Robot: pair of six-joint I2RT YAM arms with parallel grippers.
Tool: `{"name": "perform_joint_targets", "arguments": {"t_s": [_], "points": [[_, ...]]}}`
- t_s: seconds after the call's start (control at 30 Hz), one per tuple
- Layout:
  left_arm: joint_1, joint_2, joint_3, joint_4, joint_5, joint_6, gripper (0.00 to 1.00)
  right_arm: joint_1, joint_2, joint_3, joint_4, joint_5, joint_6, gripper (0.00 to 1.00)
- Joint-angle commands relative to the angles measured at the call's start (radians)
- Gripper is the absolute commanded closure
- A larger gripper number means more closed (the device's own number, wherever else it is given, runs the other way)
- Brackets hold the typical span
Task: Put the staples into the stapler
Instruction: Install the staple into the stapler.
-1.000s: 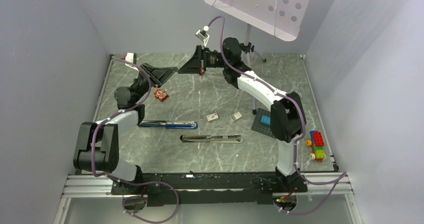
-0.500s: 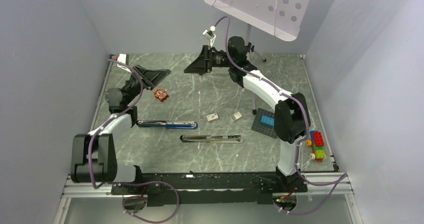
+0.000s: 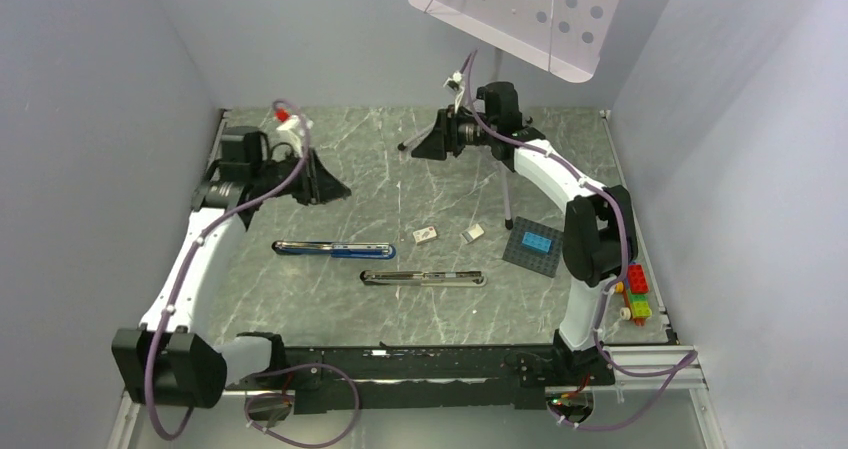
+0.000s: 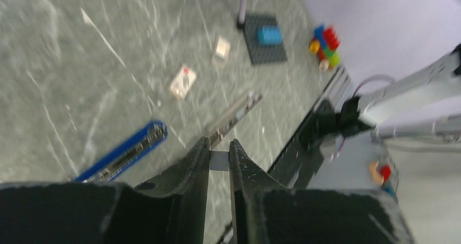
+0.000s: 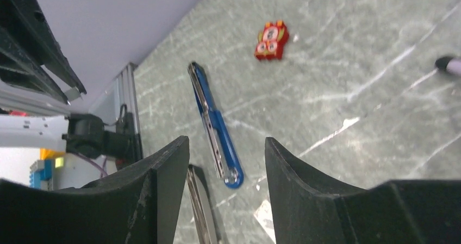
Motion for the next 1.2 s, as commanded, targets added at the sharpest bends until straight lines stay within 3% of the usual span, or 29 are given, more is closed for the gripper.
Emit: {"name": "perform_joint_targets", "arguments": {"t_s": [0.0, 0.17, 0.4, 0.83, 1.0, 1.17], "points": [[-0.138, 0.111, 0.120, -0.490, -0.104, 0.412, 0.78, 0.012, -0.092, -0.054, -0.086, 0.003, -0.147, 0.43], [-0.290, 0.292, 0.245, -0.625, -0.235, 0.582, 0.78, -0.001, -0.135, -0.122, -0.137, -0.001, -0.213, 0.43], [-0.404, 0.384, 0.246, -0.540, -0.306, 0.742, 0.78, -0.019, -0.179, -0.185, -0.214, 0.003, -0.305, 0.43], [-0.410, 0.422, 0.071, -0.214, -0.295, 0.972, 0.77, -0.031, -0.249, -0.364, -0.147, -0.075, -0.433, 0.44], [-0.411, 0.451, 0.049, -0.160, -0.297, 1.054, 0.77, -0.031, -0.257, -0.441, -0.064, -0.166, -0.491, 0.42], [-0.411, 0.532, 0.092, -0.201, -0.311, 1.116, 0.77, -0.030, -0.190, -0.400, -0.117, -0.206, -0.573, 0.41]]}}
